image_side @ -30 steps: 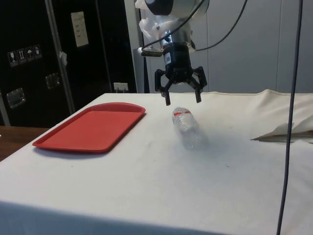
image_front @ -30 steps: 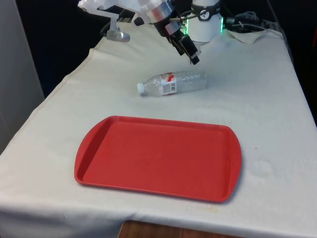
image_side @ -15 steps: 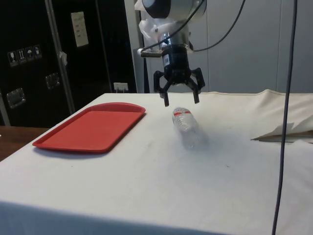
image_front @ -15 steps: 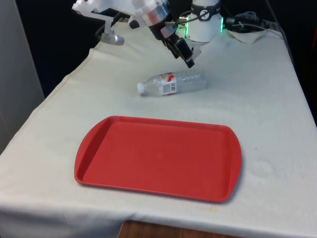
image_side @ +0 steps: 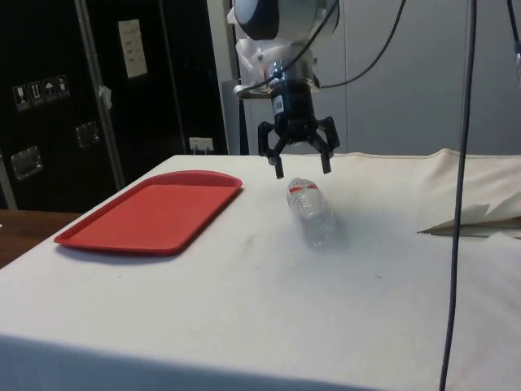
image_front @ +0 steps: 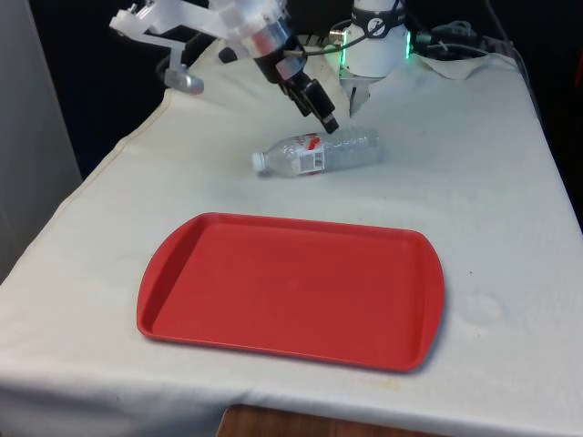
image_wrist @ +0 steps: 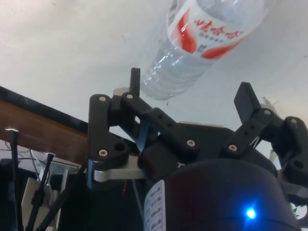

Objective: Place the bottle upright on the tray.

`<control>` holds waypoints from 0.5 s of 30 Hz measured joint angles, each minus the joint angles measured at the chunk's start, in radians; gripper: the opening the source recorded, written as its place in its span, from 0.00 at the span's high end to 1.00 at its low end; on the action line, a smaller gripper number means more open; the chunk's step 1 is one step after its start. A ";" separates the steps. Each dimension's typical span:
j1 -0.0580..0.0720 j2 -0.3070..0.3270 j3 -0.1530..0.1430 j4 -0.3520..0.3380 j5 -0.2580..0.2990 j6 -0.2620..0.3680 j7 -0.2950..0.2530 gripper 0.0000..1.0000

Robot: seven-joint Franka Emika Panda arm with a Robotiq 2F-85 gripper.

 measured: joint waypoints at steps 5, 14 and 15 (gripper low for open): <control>-0.003 0.014 -0.013 0.005 0.004 0.000 -0.046 0.00; -0.008 0.048 -0.036 0.020 0.016 0.000 -0.136 0.00; -0.009 0.052 -0.038 0.022 0.016 0.000 -0.145 0.00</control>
